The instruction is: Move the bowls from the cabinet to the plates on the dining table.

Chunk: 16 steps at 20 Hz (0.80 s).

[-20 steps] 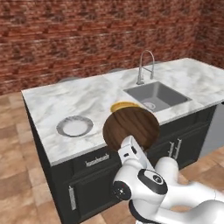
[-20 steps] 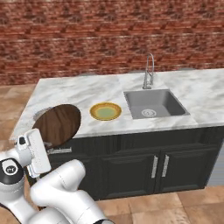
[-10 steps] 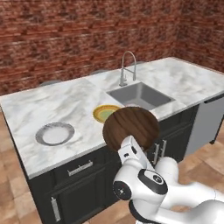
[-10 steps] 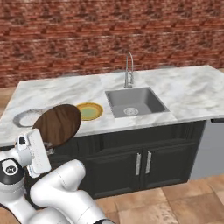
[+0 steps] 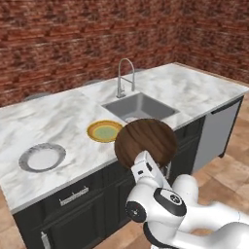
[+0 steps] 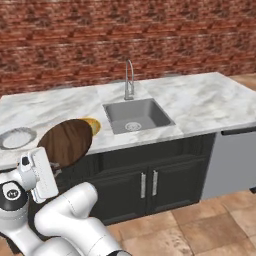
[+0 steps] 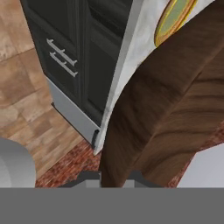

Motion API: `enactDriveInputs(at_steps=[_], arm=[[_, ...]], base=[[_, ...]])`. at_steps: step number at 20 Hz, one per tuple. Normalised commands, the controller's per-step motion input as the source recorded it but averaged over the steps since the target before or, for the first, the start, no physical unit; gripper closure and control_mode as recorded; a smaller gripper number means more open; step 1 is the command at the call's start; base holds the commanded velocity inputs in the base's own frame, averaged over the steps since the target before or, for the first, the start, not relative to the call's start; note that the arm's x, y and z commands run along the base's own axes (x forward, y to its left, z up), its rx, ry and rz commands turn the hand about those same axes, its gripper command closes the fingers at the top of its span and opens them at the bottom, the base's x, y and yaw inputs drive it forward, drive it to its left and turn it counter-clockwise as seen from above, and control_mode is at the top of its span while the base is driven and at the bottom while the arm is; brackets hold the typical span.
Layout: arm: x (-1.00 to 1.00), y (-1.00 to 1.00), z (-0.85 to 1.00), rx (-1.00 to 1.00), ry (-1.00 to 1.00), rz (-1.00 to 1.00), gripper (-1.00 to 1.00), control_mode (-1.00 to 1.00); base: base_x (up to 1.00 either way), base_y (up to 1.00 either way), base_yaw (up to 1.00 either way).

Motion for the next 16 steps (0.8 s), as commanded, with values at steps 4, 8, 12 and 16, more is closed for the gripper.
enactDriveInputs(at_steps=[4,8,12,16], arm=[[0.0,0.0,0.0,0.0,0.0,0.0,1.0,1.0],[0.0,0.0,0.0,0.0,0.0,0.0,1.0,1.0],[0.0,0.0,0.0,0.0,0.0,0.0,1.0,1.0],[0.0,0.0,0.0,0.0,0.0,0.0,1.0,1.0]], base=[[0.08,-0.3,-0.19],[0.12,-0.24,-0.19],[0.32,-0.24,-0.19],[0.47,-0.18,-0.16]])
